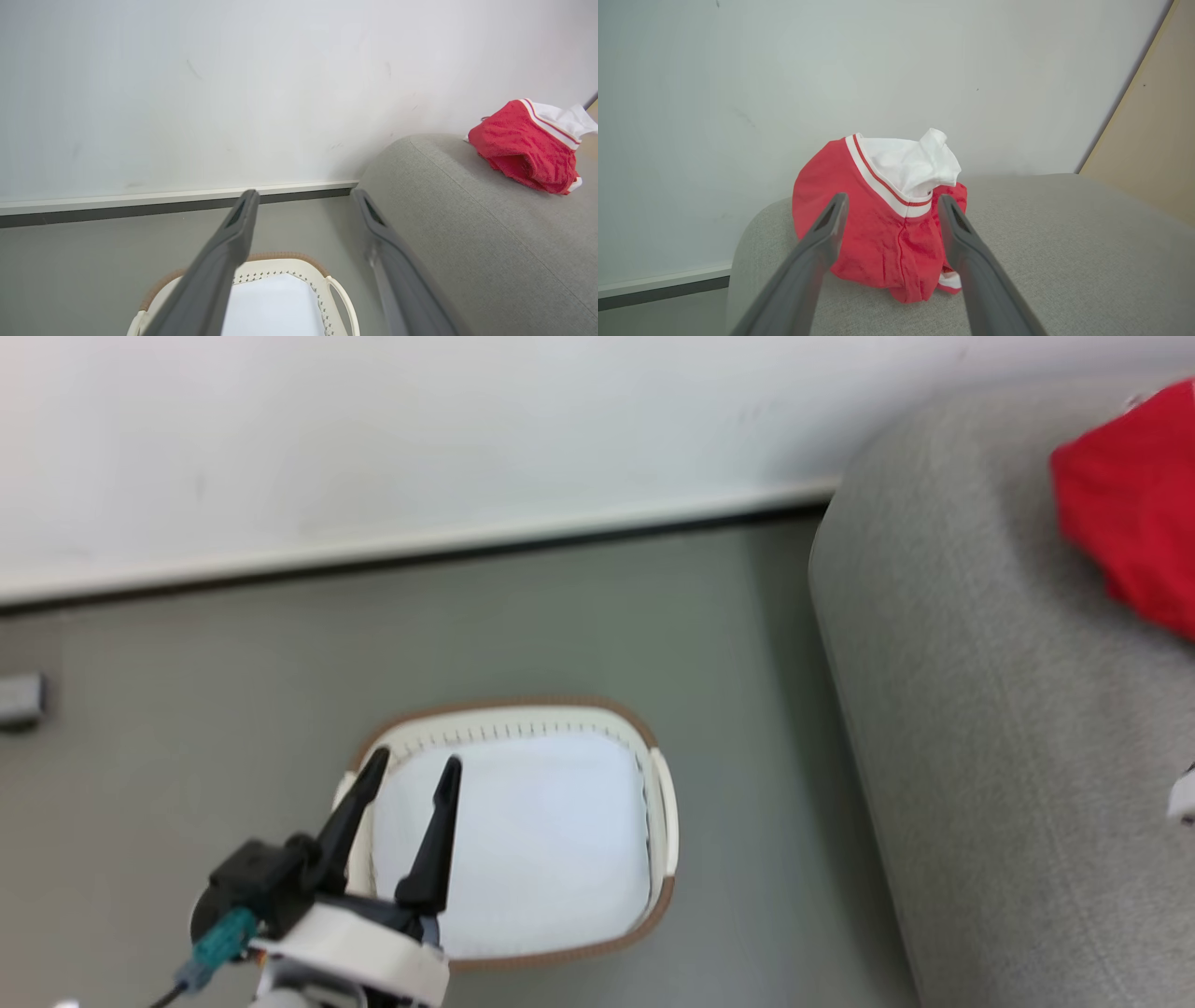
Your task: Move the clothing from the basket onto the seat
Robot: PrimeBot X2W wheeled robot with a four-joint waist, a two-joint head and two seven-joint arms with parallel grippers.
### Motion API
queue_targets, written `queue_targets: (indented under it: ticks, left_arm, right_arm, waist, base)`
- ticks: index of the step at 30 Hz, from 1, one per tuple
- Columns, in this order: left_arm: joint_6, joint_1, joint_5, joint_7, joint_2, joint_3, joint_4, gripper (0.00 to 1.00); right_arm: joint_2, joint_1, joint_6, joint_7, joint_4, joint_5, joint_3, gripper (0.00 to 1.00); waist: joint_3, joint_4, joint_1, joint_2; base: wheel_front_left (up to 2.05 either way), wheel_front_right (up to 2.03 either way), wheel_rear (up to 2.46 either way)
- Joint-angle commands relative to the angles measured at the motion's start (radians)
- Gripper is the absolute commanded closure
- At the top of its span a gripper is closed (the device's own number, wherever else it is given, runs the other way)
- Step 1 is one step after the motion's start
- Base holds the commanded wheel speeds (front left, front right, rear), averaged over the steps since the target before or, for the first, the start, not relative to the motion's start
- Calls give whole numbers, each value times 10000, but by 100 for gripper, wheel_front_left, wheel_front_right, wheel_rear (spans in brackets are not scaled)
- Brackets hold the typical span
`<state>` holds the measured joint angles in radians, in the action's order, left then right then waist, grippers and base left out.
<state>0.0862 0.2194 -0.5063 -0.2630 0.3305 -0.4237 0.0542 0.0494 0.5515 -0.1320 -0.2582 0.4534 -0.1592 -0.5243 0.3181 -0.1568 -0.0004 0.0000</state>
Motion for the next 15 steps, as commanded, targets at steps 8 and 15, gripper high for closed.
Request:
queue_targets:
  ticks: [8, 15]
  left_arm:
    - [105, -1554, 574, -14, -722, 1227, -248, 0]
    - [19, -2874, 1580, -14, -1359, 2733, -391, 0]
  right_arm:
    - [21, -1817, 26, -72, -919, 893, 1153, 0]
    - [21, -3453, 26, -75, -1634, 1462, 2441, 0]
  waist:
    - [-1928, 359, 4, 0]
    - [-2774, 769, 4, 0]
  base:
    - [0, 0, 0]
    - [0, 0, 0]
